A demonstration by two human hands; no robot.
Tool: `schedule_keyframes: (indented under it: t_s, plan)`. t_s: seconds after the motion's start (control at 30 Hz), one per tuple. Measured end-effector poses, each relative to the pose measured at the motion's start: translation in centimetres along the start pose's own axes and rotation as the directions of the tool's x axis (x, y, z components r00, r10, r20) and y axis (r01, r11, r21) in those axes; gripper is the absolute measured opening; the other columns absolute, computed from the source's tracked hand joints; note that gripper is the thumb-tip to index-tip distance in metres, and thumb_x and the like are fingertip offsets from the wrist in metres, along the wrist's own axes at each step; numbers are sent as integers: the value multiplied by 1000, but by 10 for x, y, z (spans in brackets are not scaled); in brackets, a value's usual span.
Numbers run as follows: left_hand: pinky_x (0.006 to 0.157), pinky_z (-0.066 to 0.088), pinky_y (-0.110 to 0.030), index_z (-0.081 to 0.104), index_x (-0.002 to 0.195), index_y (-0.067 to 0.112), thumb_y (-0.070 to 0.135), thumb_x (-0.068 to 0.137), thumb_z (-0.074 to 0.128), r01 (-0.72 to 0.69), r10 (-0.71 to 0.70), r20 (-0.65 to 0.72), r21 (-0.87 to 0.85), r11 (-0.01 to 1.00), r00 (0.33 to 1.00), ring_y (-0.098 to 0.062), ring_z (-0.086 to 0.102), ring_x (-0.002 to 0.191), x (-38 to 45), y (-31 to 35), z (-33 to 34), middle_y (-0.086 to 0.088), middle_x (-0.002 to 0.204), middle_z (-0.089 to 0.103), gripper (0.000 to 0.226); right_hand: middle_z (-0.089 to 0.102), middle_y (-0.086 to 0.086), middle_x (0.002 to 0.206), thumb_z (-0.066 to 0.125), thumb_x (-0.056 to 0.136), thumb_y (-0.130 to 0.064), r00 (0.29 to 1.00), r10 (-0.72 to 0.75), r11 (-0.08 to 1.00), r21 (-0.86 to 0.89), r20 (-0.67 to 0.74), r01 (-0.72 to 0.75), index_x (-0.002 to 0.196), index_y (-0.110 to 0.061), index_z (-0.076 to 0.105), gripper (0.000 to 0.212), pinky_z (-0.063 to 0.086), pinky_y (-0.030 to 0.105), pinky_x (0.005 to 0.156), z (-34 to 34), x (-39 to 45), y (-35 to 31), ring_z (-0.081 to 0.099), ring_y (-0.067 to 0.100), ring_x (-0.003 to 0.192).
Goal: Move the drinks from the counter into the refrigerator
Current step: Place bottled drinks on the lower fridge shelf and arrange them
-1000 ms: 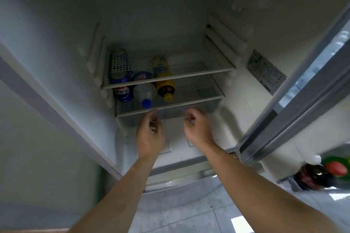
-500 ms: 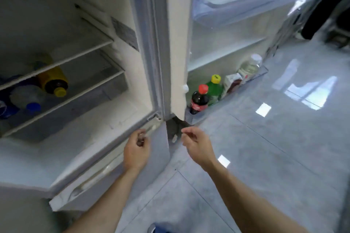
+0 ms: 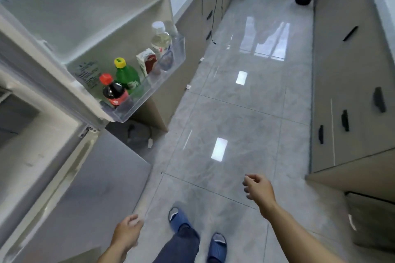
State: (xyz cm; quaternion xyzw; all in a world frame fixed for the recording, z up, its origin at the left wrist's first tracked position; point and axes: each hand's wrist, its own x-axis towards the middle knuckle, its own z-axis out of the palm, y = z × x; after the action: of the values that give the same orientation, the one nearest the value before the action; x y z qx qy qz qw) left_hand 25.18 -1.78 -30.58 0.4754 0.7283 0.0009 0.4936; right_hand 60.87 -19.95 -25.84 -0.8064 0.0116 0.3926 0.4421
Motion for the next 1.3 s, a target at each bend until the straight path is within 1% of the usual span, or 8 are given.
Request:
schedule_keyframes:
  t_s: [0.2,0.3,0.37,0.53,0.8,0.93,1.13,1.3]
  plan:
    - [54,48,-28,66,97,-5,2,82,75,65,-65,4,84,994,998,-29,61,58,-21,-13,3,-19,69,68,19,65,11,85,57,96,-13,970,227,971,89,-84,-220,93,-11,65,8,46,31,60,-38,-5,56,55,22,69]
    - [76,53,-37,70,89,-3,3,77,79,76,-81,27,149,986,996,-32,68,70,-12,-9,8,-23,76,71,16,65,10,87,58,97,-17,951,286,956,111,-120,-273,96,-11,64,8,48,32,61,-47,-9,68,56,22,70]
    - [80,52,-38,71,85,-2,4,76,78,68,-83,72,190,979,994,-31,69,74,2,7,12,-22,80,72,13,66,11,89,58,97,-18,939,305,951,108,-157,-291,96,-11,65,11,49,33,63,-49,-10,72,57,23,71]
    - [66,51,-31,65,107,12,18,91,66,-13,-47,224,260,966,974,-27,61,73,43,89,43,-13,92,70,17,66,8,86,57,97,-18,902,361,932,112,-236,-344,85,-15,64,14,55,41,74,-51,-8,71,59,25,76]
    - [60,46,-27,61,114,12,17,97,59,-201,154,380,86,976,912,-18,55,68,84,249,119,-11,95,65,18,68,15,87,59,97,-21,841,460,888,128,-283,-443,91,-9,65,15,52,36,66,-66,17,68,58,24,73]
    - [65,51,-30,61,115,14,22,97,59,-230,187,386,69,971,903,-21,60,77,97,305,156,-10,100,68,19,66,10,87,58,97,-19,810,516,857,148,-279,-494,92,-10,63,12,50,36,69,-88,55,63,57,27,73]
    - [64,51,-29,61,113,13,22,98,58,-158,109,298,147,976,948,-22,60,78,97,350,190,-8,99,67,18,63,11,79,57,97,-16,806,538,842,125,-245,-524,86,-8,61,14,50,40,71,-134,148,14,56,27,70]
    - [64,48,-31,63,112,9,17,96,59,-82,44,226,160,984,973,-23,57,73,89,370,208,-10,98,68,19,66,8,90,57,98,-23,894,392,918,21,-219,-397,96,-13,62,11,52,37,71,-175,242,-67,63,25,82]
